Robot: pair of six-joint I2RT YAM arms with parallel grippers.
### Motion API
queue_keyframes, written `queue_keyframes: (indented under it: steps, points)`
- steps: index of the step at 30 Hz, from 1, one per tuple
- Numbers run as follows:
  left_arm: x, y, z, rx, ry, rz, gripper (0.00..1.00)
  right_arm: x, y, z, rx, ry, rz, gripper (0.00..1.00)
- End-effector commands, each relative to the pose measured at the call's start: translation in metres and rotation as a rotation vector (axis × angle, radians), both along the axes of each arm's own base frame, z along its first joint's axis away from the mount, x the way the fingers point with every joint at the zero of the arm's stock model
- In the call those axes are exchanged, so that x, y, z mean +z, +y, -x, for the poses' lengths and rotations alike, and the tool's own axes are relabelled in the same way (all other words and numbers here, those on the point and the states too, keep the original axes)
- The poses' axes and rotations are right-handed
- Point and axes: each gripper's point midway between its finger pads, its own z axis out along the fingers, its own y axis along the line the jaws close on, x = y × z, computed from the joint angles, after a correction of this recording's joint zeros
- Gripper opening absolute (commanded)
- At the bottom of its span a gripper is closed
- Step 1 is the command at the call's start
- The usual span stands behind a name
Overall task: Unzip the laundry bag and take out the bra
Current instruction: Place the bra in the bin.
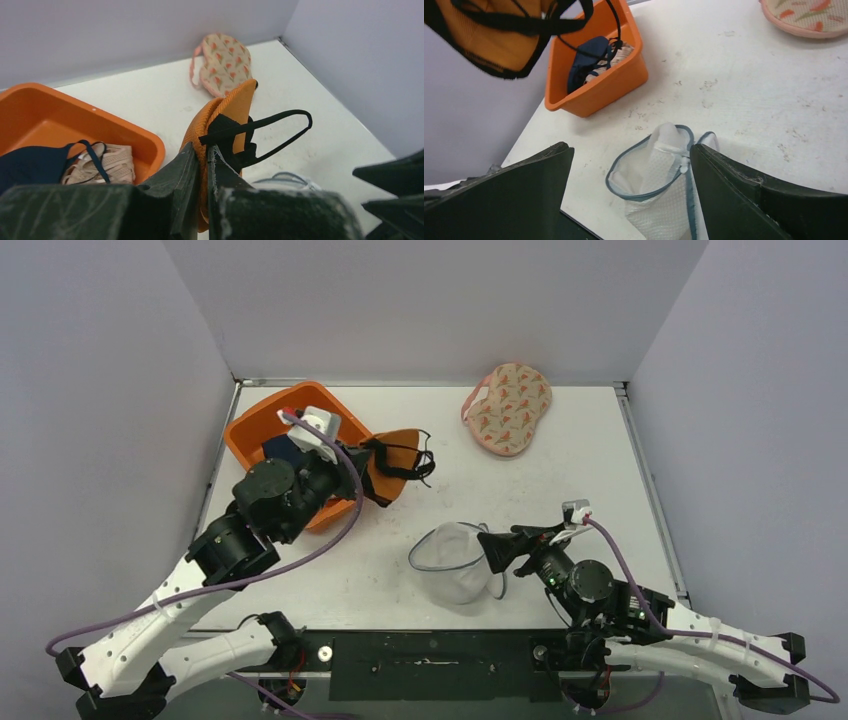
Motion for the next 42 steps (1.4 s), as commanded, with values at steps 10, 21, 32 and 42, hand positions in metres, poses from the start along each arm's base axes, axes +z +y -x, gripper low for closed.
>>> queue_keyframes:
  steps: [10, 21, 32, 42]
  points:
    - [0.069, 0.146, -0.080, 0.590, 0.053, 0.257, 0.00, 0.010, 0.027, 0.010, 0.150, -0.080, 0.013, 0.90]
    - [-0.019, 0.212, -0.174, 0.667, 0.261, 0.601, 0.00, -0.031, 0.048, 0.015, 0.208, -0.030, 0.008, 0.90]
    - [-0.129, 0.214, -0.253, 0.639, 0.452, 0.646, 0.00, -0.040, 0.053, 0.021, 0.251, -0.021, -0.021, 0.90]
    - [-0.204, 0.227, -0.283, 0.714, 0.577, 0.573, 0.00, -0.042, 0.048, 0.020, 0.238, -0.024, 0.010, 0.91]
